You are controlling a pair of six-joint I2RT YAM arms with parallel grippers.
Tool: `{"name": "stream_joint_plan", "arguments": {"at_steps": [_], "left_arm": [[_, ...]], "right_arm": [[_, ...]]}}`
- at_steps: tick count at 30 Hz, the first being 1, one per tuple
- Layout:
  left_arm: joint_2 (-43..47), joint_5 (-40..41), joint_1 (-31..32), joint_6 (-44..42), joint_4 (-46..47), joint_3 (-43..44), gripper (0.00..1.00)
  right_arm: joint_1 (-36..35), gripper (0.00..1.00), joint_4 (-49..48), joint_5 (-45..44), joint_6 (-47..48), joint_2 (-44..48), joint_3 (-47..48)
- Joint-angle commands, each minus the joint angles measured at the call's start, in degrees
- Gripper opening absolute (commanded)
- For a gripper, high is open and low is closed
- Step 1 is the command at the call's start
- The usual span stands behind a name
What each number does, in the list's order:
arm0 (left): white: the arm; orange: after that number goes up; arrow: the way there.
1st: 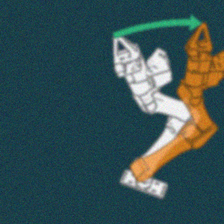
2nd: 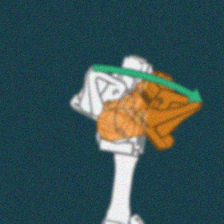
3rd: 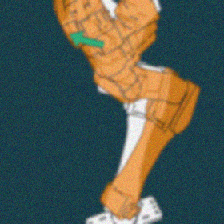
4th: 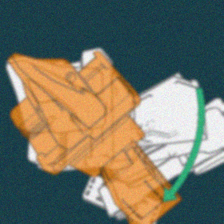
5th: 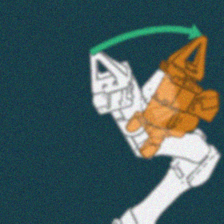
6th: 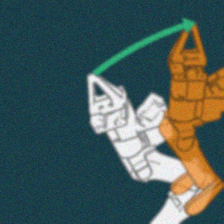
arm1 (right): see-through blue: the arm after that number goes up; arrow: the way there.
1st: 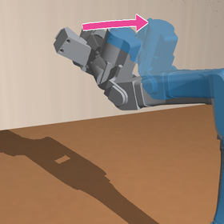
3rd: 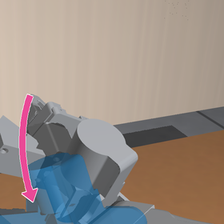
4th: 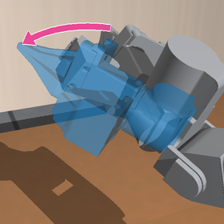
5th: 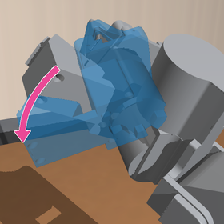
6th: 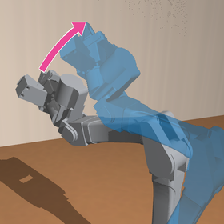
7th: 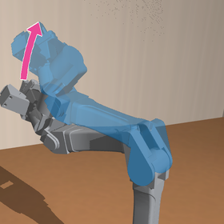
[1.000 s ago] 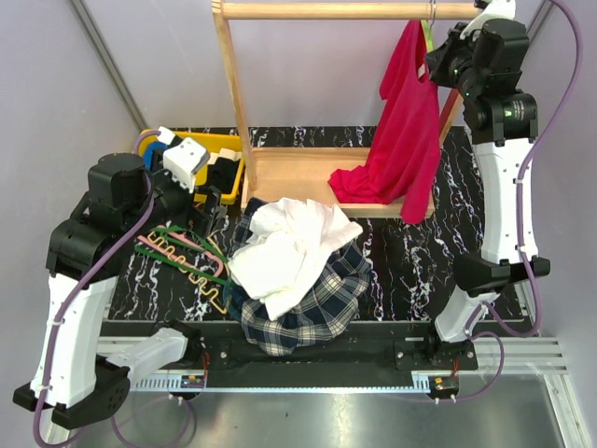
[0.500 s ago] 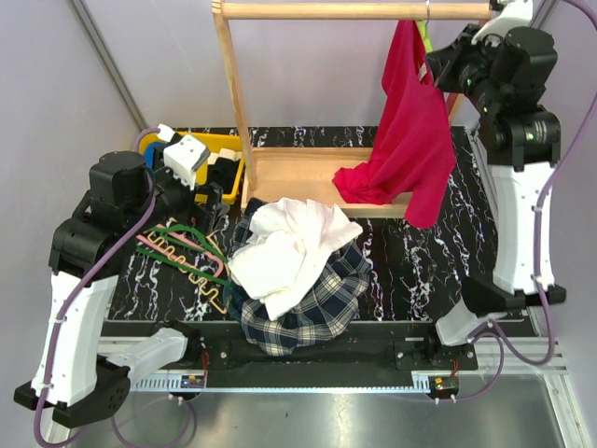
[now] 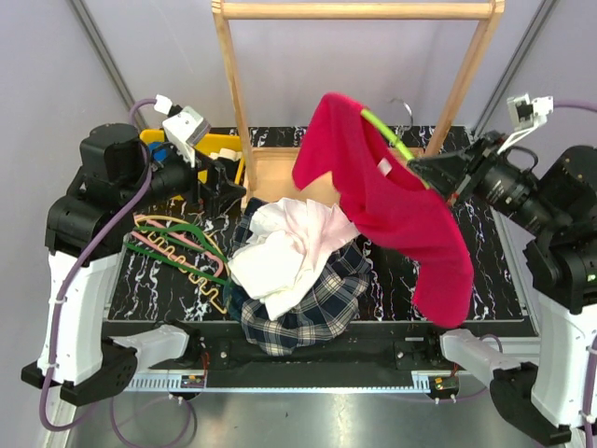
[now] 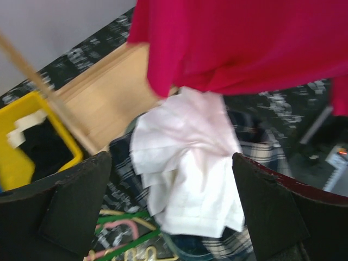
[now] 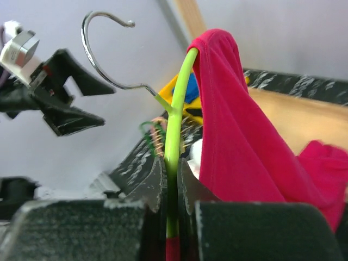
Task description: Remove the skirt from the hanger
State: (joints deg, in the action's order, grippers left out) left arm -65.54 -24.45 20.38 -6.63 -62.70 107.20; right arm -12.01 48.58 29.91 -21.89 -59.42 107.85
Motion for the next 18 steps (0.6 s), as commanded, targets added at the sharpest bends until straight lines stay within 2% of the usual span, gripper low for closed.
{"name": "stream_joint_plan", "arguments": {"at_steps": [1,4,8,14,18], "left_arm": [[-3.6,-16.7,1.2,5.5,3.3,4.3,0.99],[-6.9,-17.0,3.3,6.0,3.8,6.4,0.99],[-7.5,-17.2,5.5,3.8,6.9,4.9,0.99],[-4.2,-10.2,5.6,-4.9,16.0,-6.3,0.99],[-3.2,-10.2,4.0,-4.6,22.2,-9.9,0.99]], "right_arm": [[-0.3,0.0,-11.6,7.9,-10.1,1.9,-7.0],[-1.1,0.0,-13.5,9.3,-12.2,2.1,-8.1],[-3.0,0.0,-12.6,10.6,-12.6,1.0,-5.4],[-3.8,0.0,-9.4,15.0,-13.9,-1.7,3.1],[-3.8,0.0,-8.4,19.7,-16.7,-2.1,7.0]]}}
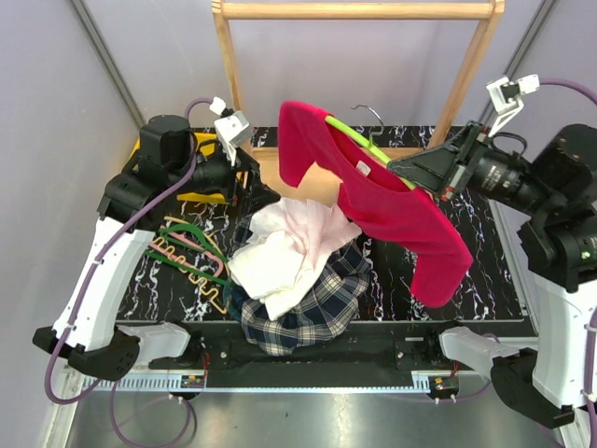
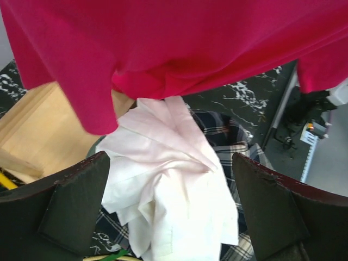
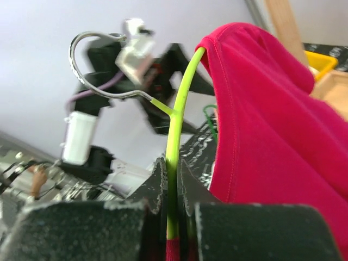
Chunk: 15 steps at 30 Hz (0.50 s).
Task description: Remove the skirt from the hanger
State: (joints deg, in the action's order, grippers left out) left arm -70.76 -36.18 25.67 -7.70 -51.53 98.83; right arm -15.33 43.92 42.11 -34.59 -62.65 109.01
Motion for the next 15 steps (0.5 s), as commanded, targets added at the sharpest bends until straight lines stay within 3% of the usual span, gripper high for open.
{"name": "stream_joint_plan", "arguments": {"at_steps": [1,6,8,15], "left_arm": [[1.6,2.3,-1.5,-3.3,11.9,-0.7,0.99],[1.3,4.2,-7.7,3.2,24.6,1.9,0.99],[1.4,1.3,-10.5,6.7,28.6,2.2,0.99],[-0.7,-20.0,-10.7,16.9,29.1,-1.2,0.99]], "right_arm": [[-0.5,0.0,-3.6,8.2,-4.5,1.1,6.5],[-0.4,0.0,-0.6,9.2,-5.1,1.7,7.4],[-0.6,0.0,-0.5,9.7,-5.5,2.0,7.6],[-0.5,0.0,-3.6,10.5,-8.3,1.8,8.4]]}}
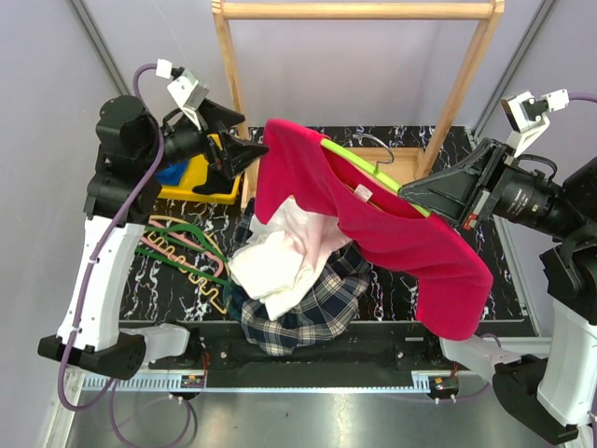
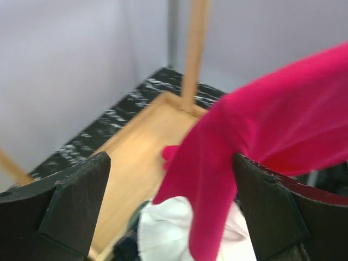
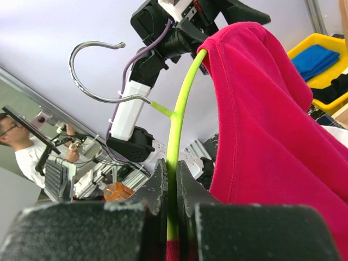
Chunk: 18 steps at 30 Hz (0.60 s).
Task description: Remove the skirt from the hanger
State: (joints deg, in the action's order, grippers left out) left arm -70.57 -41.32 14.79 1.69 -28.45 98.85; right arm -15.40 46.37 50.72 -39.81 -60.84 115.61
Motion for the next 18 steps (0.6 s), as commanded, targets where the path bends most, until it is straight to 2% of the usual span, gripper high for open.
{"name": "stream_joint_plan", "arguments": {"at_steps": [1,3,4,5,6,7,8,11,15,17,18], "left_arm": [[-2.2,-21.8,0.2,12.6,6.8,-1.5,0.99],[-3.7,-32.6,0.2,19.9,14.7,-3.9,0.99],[-4.9,-42.2,0.2,33.5,20.8,-5.8,0.99],[-5.3,-45.3,0.2,41.9,39.2,-7.8,0.99],[-5.5,-47.8,0.2,50.0,49.6,-12.2,0.99],[-5.3,-48.2,0.1,61.9,59.1,-14.0,0.99],[-5.3,-48.6,0.1,65.3,70.8,-15.3,0.99],[-5.7,-49.1,0.3,67.3,72.6,-16.7,0.99],[-6.4,-45.5,0.4,66.6,72.8,-16.8,0.96],[-7.0,-44.5,1.1,66.4,73.4,-16.1,0.85],[-7.7,-44.1,1.6,66.3,73.5,-15.6,0.76]], "right_arm": [[-0.4,0.0,-7.2,1.8,-3.5,0.1,1.5],[-0.4,0.0,-7.4,1.6,-4.0,0.1,1.4],[-0.4,0.0,-7.7,1.3,-4.0,0.1,1.5],[-0.4,0.0,-7.8,1.3,-4.1,0.1,1.5],[-0.4,0.0,-7.7,1.2,-4.0,0.1,1.5],[-0.4,0.0,-7.8,1.3,-4.1,0.0,1.5],[-0.4,0.0,-7.8,1.3,-4.1,0.0,1.5],[-0.4,0.0,-7.8,1.2,-4.2,0.3,1.0],[-0.4,0.0,-8.6,1.0,-5.2,0.8,0.7],[-0.4,0.0,-9.4,0.8,-6.1,1.0,0.2],[-0.5,0.0,-10.4,0.7,-6.5,1.2,-0.5]]}}
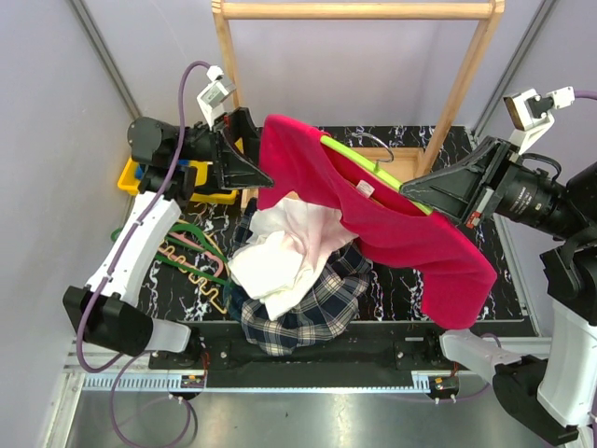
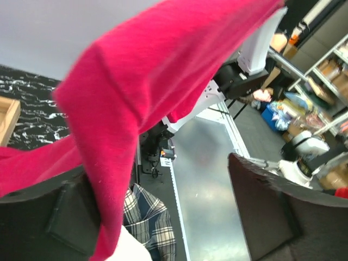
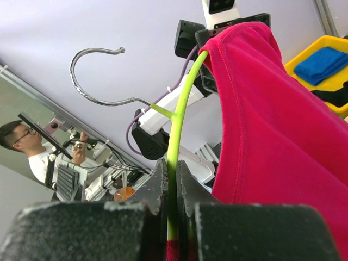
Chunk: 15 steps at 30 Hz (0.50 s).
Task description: Remove the skirt from the hanger
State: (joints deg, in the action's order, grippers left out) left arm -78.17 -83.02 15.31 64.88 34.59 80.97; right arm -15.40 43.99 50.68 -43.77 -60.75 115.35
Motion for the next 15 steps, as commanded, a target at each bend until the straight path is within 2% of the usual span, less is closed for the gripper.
{"name": "stream_joint_plan", "arguments": {"at_steps": [1,2,3,4,5,9,11,14,15], "left_arm": [[-0.6,-2.3,2.0,3.3,10.8,2.6,0.57],[-1.1,-2.1,2.4,3.6,11.1,3.1,0.44],[-2.0,-1.1,2.8,4.0,11.5,3.4,0.36],[-2.3,-0.6,2.8,5.5,12.9,3.4,0.2],[-3.1,0.5,2.8,6.2,13.6,3.4,0.15],[-3.9,3.4,1.7,8.2,15.9,3.8,0.1],[-3.7,4.4,0.7,6.1,11.6,4.1,0.04],[-0.9,6.1,-3.6,-2.1,0.4,3.8,0.0],[-0.1,6.2,-7.4,-5.7,-2.0,3.7,0.0]], "right_arm": [[-0.4,0.0,-8.7,0.5,-3.0,1.5,-0.6],[-0.4,0.0,-9.6,0.4,-4.3,1.9,-1.3],[-0.4,0.0,-12.5,0.5,-5.4,2.6,-3.4],[-0.4,0.0,-13.8,0.6,-7.0,2.9,-4.2],[-0.4,0.0,-14.6,0.6,-7.5,3.2,-4.9],[-0.4,0.0,-14.3,0.9,-7.7,4.3,-6.6],[-0.4,0.0,-12.1,0.3,-5.4,4.1,-5.0],[-0.4,0.0,-1.6,-2.9,2.0,0.6,6.1],[-0.4,0.0,3.1,-5.0,3.4,-1.5,12.2]]}}
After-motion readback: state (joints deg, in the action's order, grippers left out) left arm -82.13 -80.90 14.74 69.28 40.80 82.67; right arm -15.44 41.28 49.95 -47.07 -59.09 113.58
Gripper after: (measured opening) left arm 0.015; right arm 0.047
